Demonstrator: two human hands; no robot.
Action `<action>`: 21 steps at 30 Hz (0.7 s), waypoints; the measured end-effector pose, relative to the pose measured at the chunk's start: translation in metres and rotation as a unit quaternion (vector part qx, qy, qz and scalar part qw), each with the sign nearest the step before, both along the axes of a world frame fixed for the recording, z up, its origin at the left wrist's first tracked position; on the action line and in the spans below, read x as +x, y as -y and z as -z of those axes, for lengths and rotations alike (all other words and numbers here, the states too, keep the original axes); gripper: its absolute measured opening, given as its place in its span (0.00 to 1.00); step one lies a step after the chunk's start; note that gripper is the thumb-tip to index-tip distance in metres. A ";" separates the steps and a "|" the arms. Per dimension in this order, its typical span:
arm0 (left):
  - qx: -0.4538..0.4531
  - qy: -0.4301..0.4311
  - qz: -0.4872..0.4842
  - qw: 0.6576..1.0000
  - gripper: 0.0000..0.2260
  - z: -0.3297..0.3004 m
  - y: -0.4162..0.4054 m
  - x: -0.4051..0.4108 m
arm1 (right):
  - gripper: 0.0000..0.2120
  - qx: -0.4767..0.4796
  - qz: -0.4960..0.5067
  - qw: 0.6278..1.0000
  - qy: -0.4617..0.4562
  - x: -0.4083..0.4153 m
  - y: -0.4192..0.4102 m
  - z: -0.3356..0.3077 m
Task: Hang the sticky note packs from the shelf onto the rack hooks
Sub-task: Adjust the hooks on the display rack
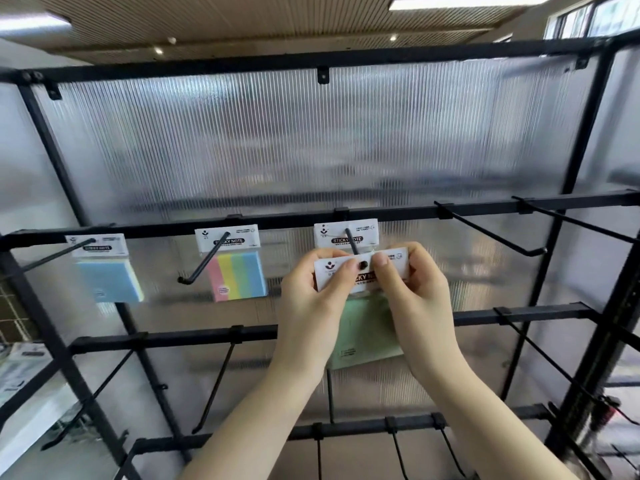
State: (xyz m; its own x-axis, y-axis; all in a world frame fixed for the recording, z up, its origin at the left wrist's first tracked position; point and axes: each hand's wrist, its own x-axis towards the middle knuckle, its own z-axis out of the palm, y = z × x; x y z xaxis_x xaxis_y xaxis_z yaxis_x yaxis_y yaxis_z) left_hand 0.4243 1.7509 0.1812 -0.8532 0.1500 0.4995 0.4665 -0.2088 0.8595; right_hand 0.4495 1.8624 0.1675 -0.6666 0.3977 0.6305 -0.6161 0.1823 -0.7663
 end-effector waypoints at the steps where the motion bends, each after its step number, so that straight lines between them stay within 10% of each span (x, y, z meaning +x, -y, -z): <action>1: -0.003 0.007 0.002 1.000 0.02 0.001 -0.001 -0.003 | 0.09 0.006 0.006 1.000 0.005 -0.002 -0.001 0.002; 21: -0.121 -0.027 -0.180 0.976 0.13 0.040 -0.023 -0.099 | 0.25 0.067 0.065 0.980 0.176 -0.087 -0.043 0.021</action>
